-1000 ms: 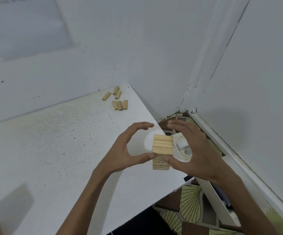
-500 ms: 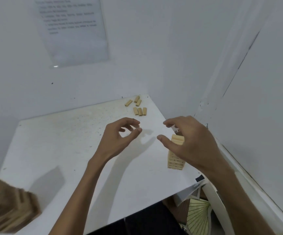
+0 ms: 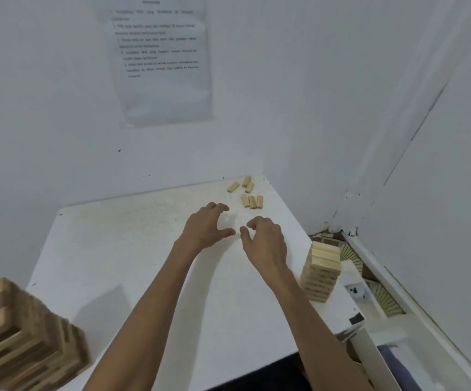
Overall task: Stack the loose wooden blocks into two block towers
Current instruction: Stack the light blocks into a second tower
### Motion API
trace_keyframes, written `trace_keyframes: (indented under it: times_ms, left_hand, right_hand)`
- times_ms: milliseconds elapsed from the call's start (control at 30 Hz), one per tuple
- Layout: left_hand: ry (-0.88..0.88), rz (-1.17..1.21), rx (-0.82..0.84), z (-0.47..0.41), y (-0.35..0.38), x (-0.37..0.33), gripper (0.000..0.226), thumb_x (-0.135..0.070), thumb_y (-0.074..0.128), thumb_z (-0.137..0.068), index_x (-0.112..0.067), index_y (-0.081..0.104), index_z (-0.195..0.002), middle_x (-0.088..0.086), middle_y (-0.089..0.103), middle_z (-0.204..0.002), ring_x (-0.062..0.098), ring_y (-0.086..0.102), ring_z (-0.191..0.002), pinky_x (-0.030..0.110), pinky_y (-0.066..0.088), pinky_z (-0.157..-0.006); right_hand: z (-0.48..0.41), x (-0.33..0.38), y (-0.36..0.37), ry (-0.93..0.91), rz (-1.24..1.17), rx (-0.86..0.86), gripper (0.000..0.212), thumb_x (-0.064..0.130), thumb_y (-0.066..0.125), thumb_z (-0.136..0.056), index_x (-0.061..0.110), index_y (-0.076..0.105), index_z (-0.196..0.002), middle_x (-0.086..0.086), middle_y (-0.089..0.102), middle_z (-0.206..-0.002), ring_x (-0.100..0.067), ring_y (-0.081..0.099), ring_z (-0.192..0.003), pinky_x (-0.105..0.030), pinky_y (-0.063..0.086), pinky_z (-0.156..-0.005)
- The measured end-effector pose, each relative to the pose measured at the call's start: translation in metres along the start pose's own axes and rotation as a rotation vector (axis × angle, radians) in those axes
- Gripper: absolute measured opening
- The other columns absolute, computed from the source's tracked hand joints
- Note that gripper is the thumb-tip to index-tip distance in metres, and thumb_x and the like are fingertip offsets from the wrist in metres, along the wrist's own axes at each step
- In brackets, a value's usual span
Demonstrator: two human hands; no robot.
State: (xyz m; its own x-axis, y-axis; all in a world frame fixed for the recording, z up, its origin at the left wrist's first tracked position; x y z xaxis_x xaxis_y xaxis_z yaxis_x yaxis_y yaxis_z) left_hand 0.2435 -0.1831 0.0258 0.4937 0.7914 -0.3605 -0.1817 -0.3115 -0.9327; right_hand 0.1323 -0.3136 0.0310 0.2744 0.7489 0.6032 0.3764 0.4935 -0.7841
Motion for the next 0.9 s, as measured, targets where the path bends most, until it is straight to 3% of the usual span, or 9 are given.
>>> trace_keyframes:
  times_ms: [167,300,500,567,667,767,900]
  left_hand:
    - [0.049,0.123,-0.019,-0.045,0.025,0.008,0.067,-0.043,0.071,-0.093,-0.025,0.044,-0.152,0.001,0.045,-0.155,0.024,0.045,-0.139,0.041,0.044,-0.107]
    - [0.063,0.099,-0.039,-0.087,0.043,0.009,0.064,-0.042,0.066,-0.097,-0.030,0.040,-0.154,0.003,0.033,-0.164,0.029,0.035,-0.147,0.049,0.038,-0.114]
    - [-0.066,0.094,-0.111,-0.136,0.048,0.015,0.050,-0.035,0.049,-0.105,-0.033,0.040,-0.155,0.013,0.023,-0.167,0.037,0.024,-0.150,0.052,0.029,-0.117]
    - [-0.055,0.061,-0.080,-0.149,0.051,0.013,0.044,-0.037,0.046,-0.107,-0.034,0.047,-0.151,0.012,0.036,-0.161,0.037,0.031,-0.145,0.049,0.032,-0.114]
    - [-0.030,-0.001,-0.120,-0.159,0.054,0.012,0.032,-0.034,0.048,-0.107,-0.024,0.071,-0.126,0.006,0.059,-0.136,0.031,0.046,-0.127,0.041,0.042,-0.100]
    - [-0.088,0.101,-0.225,-0.152,0.055,0.021,0.024,-0.020,0.055,-0.103,-0.010,0.077,-0.105,0.010,0.064,-0.112,0.029,0.055,-0.108,0.039,0.049,-0.083]
    - [-0.127,0.185,-0.278,-0.128,0.052,0.029,0.022,-0.001,0.056,-0.095,-0.008,0.076,-0.100,0.011,0.065,-0.099,0.026,0.059,-0.089,0.031,0.045,-0.072]
  right_hand:
    - [-0.052,-0.026,0.035,0.172,0.065,-0.016,0.030,0.031,0.048,-0.106,0.022,0.056,-0.134,-0.003,0.053,-0.136,-0.028,0.041,-0.127,-0.046,0.045,-0.091]
    - [-0.090,-0.038,0.052,0.199,0.113,-0.061,0.035,0.038,0.047,-0.106,0.029,0.053,-0.139,-0.003,0.048,-0.141,-0.028,0.040,-0.127,-0.048,0.038,-0.093]
    - [-0.118,-0.044,0.074,0.187,0.106,-0.139,0.041,0.052,0.062,-0.094,0.035,0.058,-0.131,0.000,0.046,-0.132,-0.026,0.038,-0.121,-0.043,0.029,-0.086]
    - [-0.124,-0.047,0.080,0.179,0.147,-0.180,0.039,0.055,0.066,-0.090,0.032,0.063,-0.121,-0.001,0.048,-0.126,-0.026,0.039,-0.117,-0.041,0.027,-0.082]
    - [-0.127,-0.050,0.085,0.158,0.188,-0.286,0.032,0.050,0.075,-0.084,0.028,0.071,-0.106,-0.002,0.049,-0.116,-0.025,0.041,-0.108,-0.040,0.030,-0.075]
    - [-0.128,-0.045,0.086,0.172,0.219,-0.297,0.030,0.041,0.080,-0.075,0.019,0.072,-0.094,-0.003,0.052,-0.106,-0.025,0.043,-0.102,-0.038,0.030,-0.071]
    - [-0.116,-0.034,0.085,0.180,0.295,-0.179,0.034,0.048,0.070,-0.067,0.018,0.067,-0.084,-0.003,0.053,-0.093,-0.025,0.043,-0.093,-0.037,0.028,-0.068]
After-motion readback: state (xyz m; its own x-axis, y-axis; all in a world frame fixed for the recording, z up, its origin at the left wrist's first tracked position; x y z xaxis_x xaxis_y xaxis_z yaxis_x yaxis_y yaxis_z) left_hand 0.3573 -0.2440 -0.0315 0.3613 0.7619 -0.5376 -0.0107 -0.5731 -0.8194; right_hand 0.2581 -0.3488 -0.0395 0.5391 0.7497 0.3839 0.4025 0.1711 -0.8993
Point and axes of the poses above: each hand's wrist, its own z-axis away from the middle knuckle, its own y-axis out of the palm, x = y × z, the point moved 3 cm from there along -z, towards the middle knuckle
